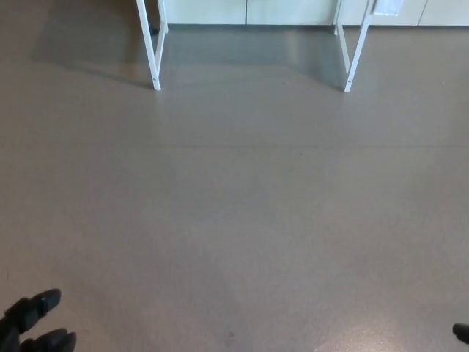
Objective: The robot walk towards a table in front and then clicks the light switch button using the right hand's index finger
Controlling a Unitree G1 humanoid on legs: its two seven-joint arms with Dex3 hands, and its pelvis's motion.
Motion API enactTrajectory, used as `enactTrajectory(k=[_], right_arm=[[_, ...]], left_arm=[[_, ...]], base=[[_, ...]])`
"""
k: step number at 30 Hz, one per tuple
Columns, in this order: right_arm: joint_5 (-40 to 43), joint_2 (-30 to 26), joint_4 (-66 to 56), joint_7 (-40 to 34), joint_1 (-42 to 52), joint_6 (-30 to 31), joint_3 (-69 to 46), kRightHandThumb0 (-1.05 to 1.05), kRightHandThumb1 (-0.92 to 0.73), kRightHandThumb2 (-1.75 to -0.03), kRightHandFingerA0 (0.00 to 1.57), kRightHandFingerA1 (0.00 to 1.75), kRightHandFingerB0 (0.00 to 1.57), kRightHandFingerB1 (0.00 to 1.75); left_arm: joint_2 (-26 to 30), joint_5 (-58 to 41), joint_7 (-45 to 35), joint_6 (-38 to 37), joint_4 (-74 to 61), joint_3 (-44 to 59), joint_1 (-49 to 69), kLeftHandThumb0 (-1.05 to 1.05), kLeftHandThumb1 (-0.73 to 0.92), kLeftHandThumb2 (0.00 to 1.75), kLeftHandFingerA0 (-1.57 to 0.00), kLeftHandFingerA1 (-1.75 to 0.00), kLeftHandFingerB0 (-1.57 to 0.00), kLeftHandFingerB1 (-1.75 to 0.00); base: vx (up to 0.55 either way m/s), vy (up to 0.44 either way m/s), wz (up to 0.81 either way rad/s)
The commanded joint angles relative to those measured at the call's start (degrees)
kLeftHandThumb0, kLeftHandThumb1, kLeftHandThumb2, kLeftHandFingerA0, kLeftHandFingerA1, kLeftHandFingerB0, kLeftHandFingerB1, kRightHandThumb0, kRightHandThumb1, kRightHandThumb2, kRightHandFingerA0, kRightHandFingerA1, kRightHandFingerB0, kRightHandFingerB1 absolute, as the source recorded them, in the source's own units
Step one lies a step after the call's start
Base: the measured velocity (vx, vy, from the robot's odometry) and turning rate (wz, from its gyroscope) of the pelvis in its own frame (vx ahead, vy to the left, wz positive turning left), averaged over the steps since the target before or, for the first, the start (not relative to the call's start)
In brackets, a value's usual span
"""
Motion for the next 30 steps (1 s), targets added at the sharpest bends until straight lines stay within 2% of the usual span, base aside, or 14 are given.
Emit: enactTrajectory(k=[1, 10, 18, 24, 25, 26, 30], right_arm=[[5.9, 0.3, 0.1, 5.0, 0.3, -4.4, -2.6, -0.63, -0.34, -0.75, 0.64, 0.55, 0.51, 0.49], [5.1, 0.0, 1.9, 5.5, 0.4, -6.8, -2.1, -0.63, -0.35, -0.76, 0.65, 0.55, 0.50, 0.50], [4.9, 0.2, 1.8, 5.0, 0.8, -6.9, -1.6, -0.62, -0.35, -0.76, 0.65, 0.55, 0.50, 0.50], [4.7, 0.2, 2.7, 5.5, 2.2, -8.3, -1.3, -0.63, -0.35, -0.76, 0.66, 0.55, 0.51, 0.50], [5.0, 0.4, 3.2, 6.0, 2.9, -8.7, -1.3, -0.63, -0.34, -0.76, 0.65, 0.56, 0.51, 0.50], [5.1, 0.6, 2.9, 5.8, 3.4, -8.6, -1.3, -0.62, -0.34, -0.76, 0.65, 0.56, 0.51, 0.50], [4.8, 0.5, 4.1, 6.5, 6.4, -10.5, -1.0, -0.62, -0.35, -0.76, 0.66, 0.56, 0.51, 0.51]], left_arm=[[0.7, -5.9, -4.0, 8.4, -3.5, 1.6, 1.7, -0.11, 0.75, 0.63, -0.24, -0.41, -0.20, -0.35], [0.9, -5.9, -4.1, 10.2, -4.5, 1.8, 2.3, -0.12, 0.73, 0.63, -0.25, -0.40, -0.22, -0.36], [1.8, -5.8, -4.8, 10.4, -5.3, 1.3, 3.1, -0.15, 0.74, 0.64, -0.24, -0.40, -0.19, -0.35], [2.0, -5.2, -4.6, 9.7, -4.9, 0.8, 4.4, -0.14, 0.75, 0.64, -0.24, -0.40, -0.22, -0.36], [2.1, -4.6, -4.4, 9.3, -4.5, 0.6, 5.1, -0.10, 0.54, 0.94, -0.17, -0.52, -0.16, -0.50], [2.3, -4.5, -4.7, 8.8, -4.0, 0.3, 5.5, -0.16, 0.75, 0.65, -0.25, -0.42, -0.23, -0.37], [2.1, -4.6, -5.2, 8.0, -4.0, -0.2, 8.9, -0.14, 0.77, 0.65, -0.24, -0.42, -0.22, -0.37]], base=[[0.03, 0.010, -0.16], [0.02, 0.006, 0.10], [0.10, 0.287, -0.22], [0.23, 0.050, 0.07], [0.26, -0.080, 0.14], [0.27, -0.126, 0.16], [0.31, -0.197, 0.20]])
